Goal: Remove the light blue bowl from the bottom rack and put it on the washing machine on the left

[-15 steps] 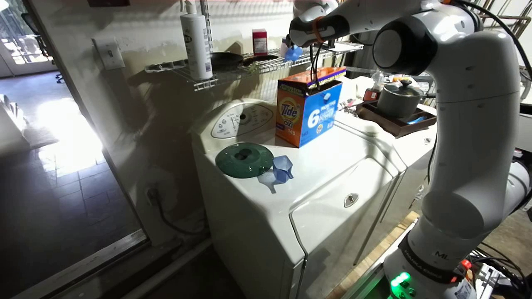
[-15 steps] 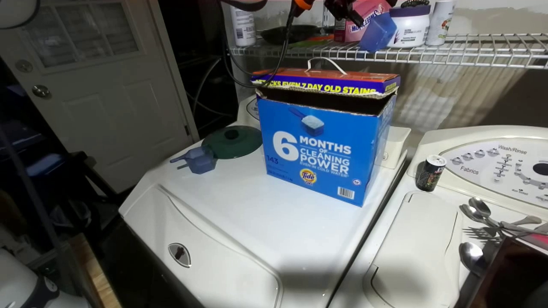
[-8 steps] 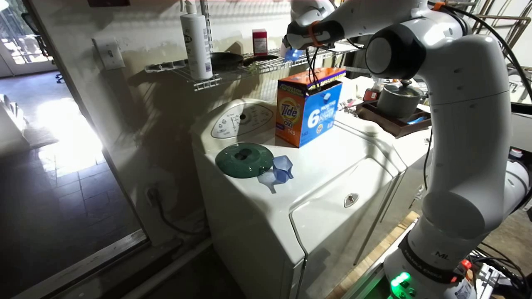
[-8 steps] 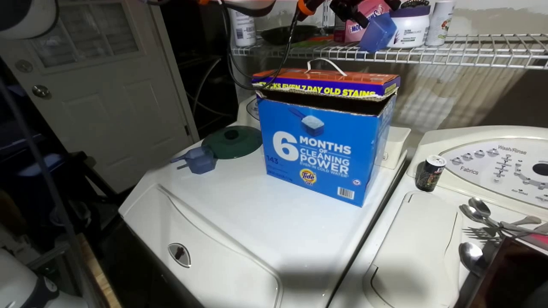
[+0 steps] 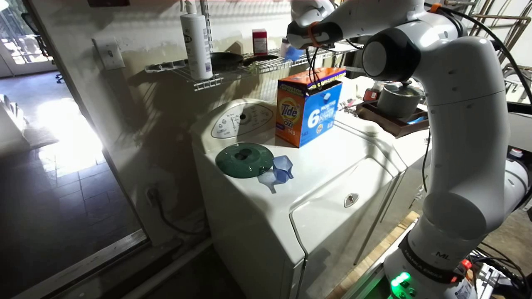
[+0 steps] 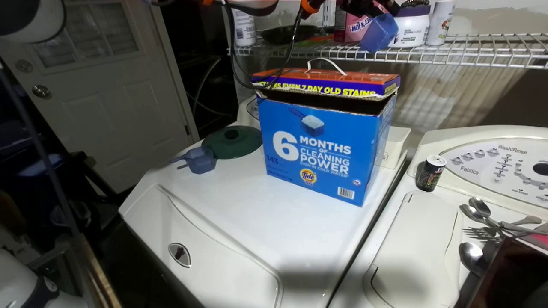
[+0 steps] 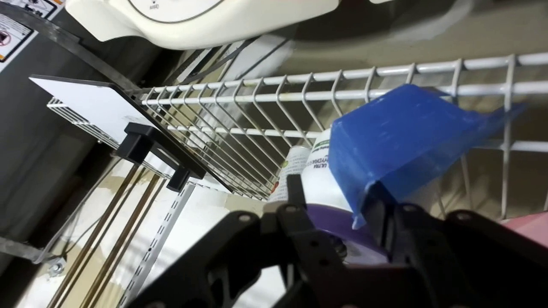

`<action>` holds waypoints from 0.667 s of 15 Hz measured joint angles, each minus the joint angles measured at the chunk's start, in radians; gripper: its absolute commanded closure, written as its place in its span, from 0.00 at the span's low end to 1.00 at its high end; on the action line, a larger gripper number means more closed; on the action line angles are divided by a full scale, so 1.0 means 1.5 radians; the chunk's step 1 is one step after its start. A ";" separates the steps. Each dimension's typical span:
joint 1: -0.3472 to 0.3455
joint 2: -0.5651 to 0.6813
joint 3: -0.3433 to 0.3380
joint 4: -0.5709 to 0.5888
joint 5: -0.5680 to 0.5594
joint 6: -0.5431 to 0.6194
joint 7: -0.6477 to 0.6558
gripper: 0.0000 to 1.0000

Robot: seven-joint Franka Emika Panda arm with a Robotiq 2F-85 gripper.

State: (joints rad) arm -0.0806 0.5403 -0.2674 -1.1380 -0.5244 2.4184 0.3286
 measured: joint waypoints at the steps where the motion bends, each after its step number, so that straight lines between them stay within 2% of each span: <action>1: 0.002 0.000 -0.004 0.001 0.000 -0.002 0.001 0.98; 10: 0.006 0.000 -0.017 0.011 0.000 -0.005 0.043 1.00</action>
State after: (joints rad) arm -0.0719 0.5402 -0.2930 -1.1216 -0.5250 2.4106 0.3928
